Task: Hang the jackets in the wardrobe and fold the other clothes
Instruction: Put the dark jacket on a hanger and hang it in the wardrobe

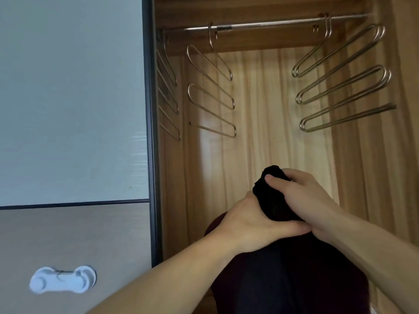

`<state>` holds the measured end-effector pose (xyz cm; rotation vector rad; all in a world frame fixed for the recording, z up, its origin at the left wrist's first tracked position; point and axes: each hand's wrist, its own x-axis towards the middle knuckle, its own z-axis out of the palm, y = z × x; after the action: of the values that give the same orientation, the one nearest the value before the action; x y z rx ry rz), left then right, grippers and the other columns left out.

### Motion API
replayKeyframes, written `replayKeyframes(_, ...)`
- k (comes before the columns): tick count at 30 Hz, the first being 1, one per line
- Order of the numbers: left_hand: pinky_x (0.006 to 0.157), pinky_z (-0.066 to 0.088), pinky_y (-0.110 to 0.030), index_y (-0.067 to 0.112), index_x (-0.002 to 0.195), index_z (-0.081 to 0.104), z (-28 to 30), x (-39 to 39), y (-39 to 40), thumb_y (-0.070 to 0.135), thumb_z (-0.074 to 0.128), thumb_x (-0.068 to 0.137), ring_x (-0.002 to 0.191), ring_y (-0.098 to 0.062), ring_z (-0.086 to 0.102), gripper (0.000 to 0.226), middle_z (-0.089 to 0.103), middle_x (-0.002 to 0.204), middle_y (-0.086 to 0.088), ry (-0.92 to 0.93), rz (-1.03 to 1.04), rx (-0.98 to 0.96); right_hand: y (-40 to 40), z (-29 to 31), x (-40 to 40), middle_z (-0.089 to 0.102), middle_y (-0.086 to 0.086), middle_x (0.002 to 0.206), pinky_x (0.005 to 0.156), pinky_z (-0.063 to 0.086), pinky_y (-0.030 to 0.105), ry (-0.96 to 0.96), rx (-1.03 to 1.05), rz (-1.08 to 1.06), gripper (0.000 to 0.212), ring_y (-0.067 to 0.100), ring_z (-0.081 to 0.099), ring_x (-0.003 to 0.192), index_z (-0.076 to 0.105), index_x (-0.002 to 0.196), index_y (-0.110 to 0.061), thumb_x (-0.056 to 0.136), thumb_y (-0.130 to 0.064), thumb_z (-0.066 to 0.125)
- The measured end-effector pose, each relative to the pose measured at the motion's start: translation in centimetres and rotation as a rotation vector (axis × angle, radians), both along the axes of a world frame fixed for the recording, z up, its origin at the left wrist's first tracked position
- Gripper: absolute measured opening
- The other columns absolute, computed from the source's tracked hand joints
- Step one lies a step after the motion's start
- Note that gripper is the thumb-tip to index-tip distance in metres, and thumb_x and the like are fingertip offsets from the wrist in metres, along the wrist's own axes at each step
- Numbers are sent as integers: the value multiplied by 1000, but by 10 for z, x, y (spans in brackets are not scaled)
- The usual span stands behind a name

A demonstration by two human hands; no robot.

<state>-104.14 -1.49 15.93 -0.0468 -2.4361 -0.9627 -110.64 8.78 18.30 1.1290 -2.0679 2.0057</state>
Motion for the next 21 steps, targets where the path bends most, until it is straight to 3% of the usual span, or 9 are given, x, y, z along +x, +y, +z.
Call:
replayKeyframes(2, 70, 56, -27, 35, 93, 61, -3, 13, 2, 34, 77, 67, 76, -2, 66, 31, 69, 78, 15, -17, 4, 15, 4, -2, 8, 74, 11, 84, 80, 56, 46, 41, 46, 47, 18, 28, 72, 81, 72, 87, -10, 89, -27, 66)
replayKeyframes(4, 57, 47, -21, 31, 81, 58, -3, 30, 5, 20, 72, 71, 61, 0, 58, 21, 59, 62, 17, 5, -3, 42, 8, 2, 21, 72, 18, 86, 80, 56, 50, 105, 66, 63, 21, 33, 70, 81, 70, 89, -3, 85, -23, 70)
replayKeyframes(7, 48, 39, -15, 27, 74, 54, 2, 59, 12, 21, 72, 72, 53, 3, 53, 20, 54, 56, 18, 78, 38, 73, 9, 15, 49, 68, 24, 85, 72, 55, 47, 210, 28, 74, 25, 37, 69, 79, 66, 84, 4, 79, -20, 73)
replayKeyframes(11, 48, 42, -17, 25, 73, 57, 11, 109, 11, 23, 75, 70, 56, 0, 56, 18, 59, 63, 15, 214, 125, 87, 4, 27, 94, 63, 31, 81, 62, 48, 40, 356, -74, 112, 31, 43, 64, 76, 61, 81, 10, 79, -19, 71)
replayKeyframes(14, 45, 38, -14, 23, 64, 55, 10, 156, 5, 17, 74, 71, 49, 2, 51, 21, 54, 54, 16, 312, 174, 111, -5, 26, 139, 62, 30, 72, 58, 47, 33, 447, -116, 144, 33, 38, 63, 65, 57, 73, 10, 82, -19, 70)
replayKeyframes(16, 47, 39, -16, 16, 68, 59, 1, 187, -4, 14, 73, 70, 51, 0, 51, 14, 56, 57, 13, 345, 204, 157, -12, 21, 164, 60, 22, 58, 53, 44, 25, 475, -126, 143, 40, 24, 57, 50, 57, 65, 9, 86, -24, 68)
replayKeyframes(18, 49, 39, -20, 14, 65, 58, -13, 218, -18, 12, 71, 68, 51, -4, 50, 14, 54, 54, 13, 364, 229, 220, -25, 8, 179, 53, 7, 46, 48, 42, 22, 389, -173, 97, 48, 12, 50, 43, 57, 57, 3, 89, -31, 65)
replayKeyframes(21, 46, 38, -15, 20, 58, 52, -27, 251, -37, 5, 70, 71, 49, -3, 49, 27, 51, 48, 16, 377, 302, 268, -54, -22, 174, 56, 2, 55, 58, 42, 29, 210, -162, -8, 45, 17, 55, 57, 57, 59, -8, 90, -40, 61)
